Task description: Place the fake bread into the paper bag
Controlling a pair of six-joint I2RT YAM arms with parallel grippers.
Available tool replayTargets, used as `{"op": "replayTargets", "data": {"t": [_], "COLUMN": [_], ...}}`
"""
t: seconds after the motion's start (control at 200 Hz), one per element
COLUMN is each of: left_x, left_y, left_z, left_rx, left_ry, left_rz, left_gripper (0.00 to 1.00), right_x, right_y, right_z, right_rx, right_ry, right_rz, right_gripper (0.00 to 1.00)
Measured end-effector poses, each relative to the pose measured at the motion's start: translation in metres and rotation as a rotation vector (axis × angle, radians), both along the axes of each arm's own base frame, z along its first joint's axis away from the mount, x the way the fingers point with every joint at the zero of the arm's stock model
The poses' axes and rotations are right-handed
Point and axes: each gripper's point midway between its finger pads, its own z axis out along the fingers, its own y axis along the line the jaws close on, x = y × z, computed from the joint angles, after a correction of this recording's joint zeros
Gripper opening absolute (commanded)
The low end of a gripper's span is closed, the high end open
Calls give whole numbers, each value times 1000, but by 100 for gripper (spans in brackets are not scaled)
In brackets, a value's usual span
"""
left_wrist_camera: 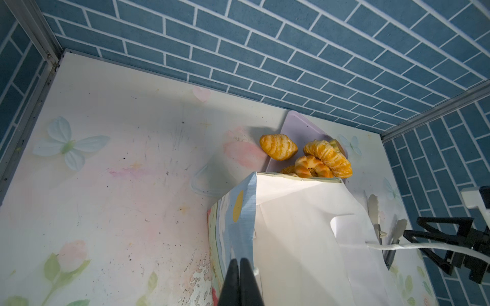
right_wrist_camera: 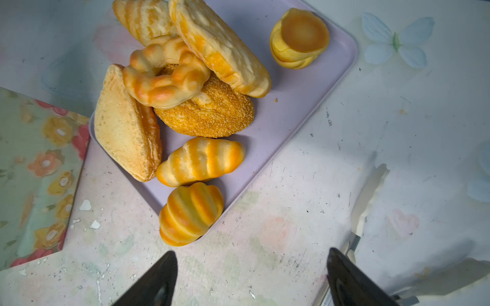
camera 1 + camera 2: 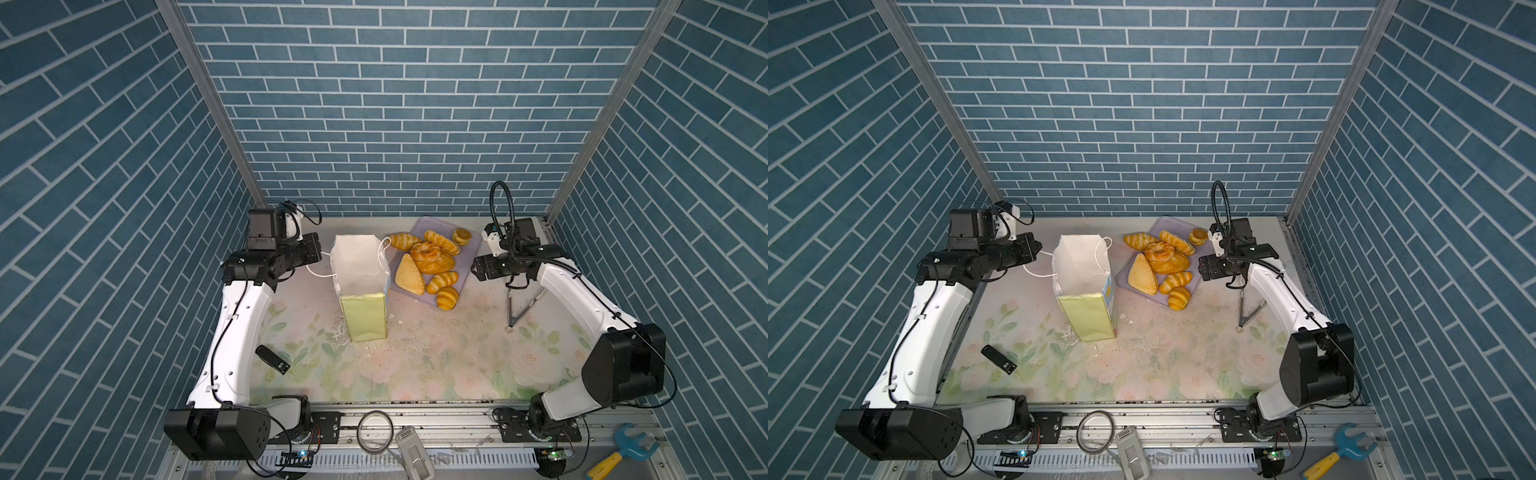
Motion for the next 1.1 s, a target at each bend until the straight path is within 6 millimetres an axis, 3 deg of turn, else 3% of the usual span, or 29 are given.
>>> {"op": "replayTargets", "data": {"t": [0.235, 0.385, 0.6, 0.66, 0.865, 1.1], "left_x": [-1, -4, -4, -4, -11, -34], "left_y": [11, 17, 15, 15, 15, 18], "left_z": [-8, -12, -10, -10, 0, 17], "left_rx": [-4, -9, -20, -31, -20, -3], "left_ry": [-5, -6, -13, -9, -12, -47], "left_rz": [44, 65, 51, 54, 52, 67], "left_gripper": [0, 0, 50, 60, 76, 81], "right_x": [4, 9, 12, 11, 8, -3], "right_y": [-4, -4, -7, -9, -16, -34], "right_z": [-10, -6, -2, -3, -1, 30], "right_rx": [-9, 0, -6, -10, -20, -18], "right_ry": [29, 22, 13, 16, 28, -51], "right_rz": [-51, -68, -99, -113, -170, -273], "right_gripper": [88, 88, 88, 88, 87, 88]}}
